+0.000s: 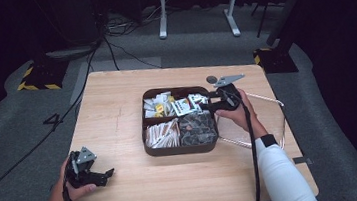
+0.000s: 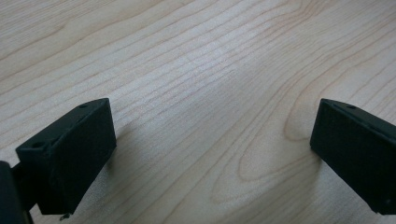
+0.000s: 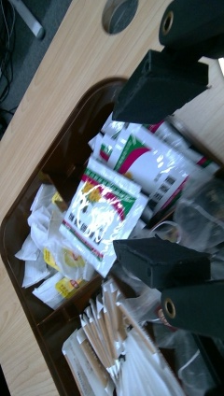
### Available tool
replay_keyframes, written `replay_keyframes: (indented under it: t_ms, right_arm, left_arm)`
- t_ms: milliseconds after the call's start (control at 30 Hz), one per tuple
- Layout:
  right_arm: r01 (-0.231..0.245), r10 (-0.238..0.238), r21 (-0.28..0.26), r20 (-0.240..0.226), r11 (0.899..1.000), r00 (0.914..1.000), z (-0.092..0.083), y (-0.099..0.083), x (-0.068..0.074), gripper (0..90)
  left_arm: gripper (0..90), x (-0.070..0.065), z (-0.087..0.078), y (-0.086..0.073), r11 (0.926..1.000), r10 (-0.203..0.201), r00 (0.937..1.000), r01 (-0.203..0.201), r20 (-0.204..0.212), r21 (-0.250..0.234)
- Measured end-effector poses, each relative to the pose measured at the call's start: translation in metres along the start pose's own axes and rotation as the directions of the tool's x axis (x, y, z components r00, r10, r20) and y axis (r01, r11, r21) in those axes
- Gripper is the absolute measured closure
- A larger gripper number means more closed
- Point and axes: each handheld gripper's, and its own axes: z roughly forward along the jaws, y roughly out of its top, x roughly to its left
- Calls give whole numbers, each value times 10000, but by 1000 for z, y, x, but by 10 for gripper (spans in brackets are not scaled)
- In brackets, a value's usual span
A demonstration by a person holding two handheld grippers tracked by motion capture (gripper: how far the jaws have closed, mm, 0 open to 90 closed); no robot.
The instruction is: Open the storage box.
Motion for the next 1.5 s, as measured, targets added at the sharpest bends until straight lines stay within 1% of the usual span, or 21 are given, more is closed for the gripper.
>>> replay_keyframes:
  t_ms: [100,133,167,267,367,500,533,633,700,733,933,967,1133,1200,1233,1267,1333,1367,1400,1433,1500]
  right_arm:
    - [205,-205,121,-36,9997,9998,11,9,8,328]
    - [205,-205,121,-36,9997,9998,11,9,8,328]
    - [356,-354,212,-98,9991,9993,18,15,13,327]
    - [392,-389,285,-129,9988,9992,26,19,17,326]
    - [369,-359,550,-197,9978,9992,41,25,21,319]
    - [201,-195,861,-79,9961,9998,55,27,18,312]
    - [201,-195,861,-79,9961,9998,55,27,18,312]
    - [-28,14,1291,103,9916,9999,68,25,11,302]
    - [-93,76,1345,130,9909,9999,71,25,10,299]
    - [-149,129,1452,144,9893,9998,75,24,8,292]
    - [-263,242,1635,152,9862,9996,84,24,6,254]
    - [-360,335,1691,174,9849,9993,85,25,5,249]
    - [-414,405,1813,83,9826,9991,86,25,5,241]
    - [-366,384,1898,-55,9811,9992,87,25,5,255]
    - [-306,330,1859,-100,9821,9994,86,25,5,276]
    - [-306,330,1859,-100,9821,9994,86,25,5,276]
    - [-240,265,1717,-127,9849,9996,84,25,6,371]
    - [-101,124,1621,-133,9867,9998,80,24,5,463]
    - [-101,124,1621,-133,9867,9998,80,24,5,463]
    - [-118,135,1620,-94,9867,9999,79,23,4,493]
    - [-100,126,1654,-146,9862,9998,77,22,2,517]
  left_arm:
    - [5,0,0,0,10000,2,10000,-2,0,2]
    - [5,0,0,0,10000,2,10000,-2,0,2]
    - [5,0,0,0,10000,0,10000,0,0,0]
    - [5,0,0,0,10000,3,10000,-3,-1,0]
    - [5,0,0,0,10000,4,10000,-4,0,2]
    - [5,0,0,0,10000,11,10000,-11,-7,2]
    - [5,0,0,0,10000,11,10000,-11,-7,2]
    - [5,0,0,0,10000,9,10000,-9,-8,3]
    - [5,0,0,0,10000,10,10000,-10,-5,2]
    - [5,0,0,0,10000,10,10000,-10,-13,1]
    - [5,0,0,0,10000,10,10000,-10,-14,0]
    - [5,0,0,0,10000,14,10000,-14,-13,2]
    - [5,0,0,0,10000,11,10000,-11,-23,-2]
    - [5,0,0,0,10000,9,10000,-9,-10,-3]
    - [5,0,0,0,10000,7,10000,-7,-8,-3]
    - [5,0,0,0,10000,7,10000,-7,-8,-3]
    - [5,0,0,0,10000,7,10000,-7,-8,-3]
    - [5,0,0,0,10000,15,10000,-15,-14,-1]
    - [5,0,0,0,10000,14,10000,-14,-14,-2]
    - [5,0,0,0,10000,10,10000,-10,-9,-3]
    - [5,0,0,0,10000,8,10000,-8,-10,-3]
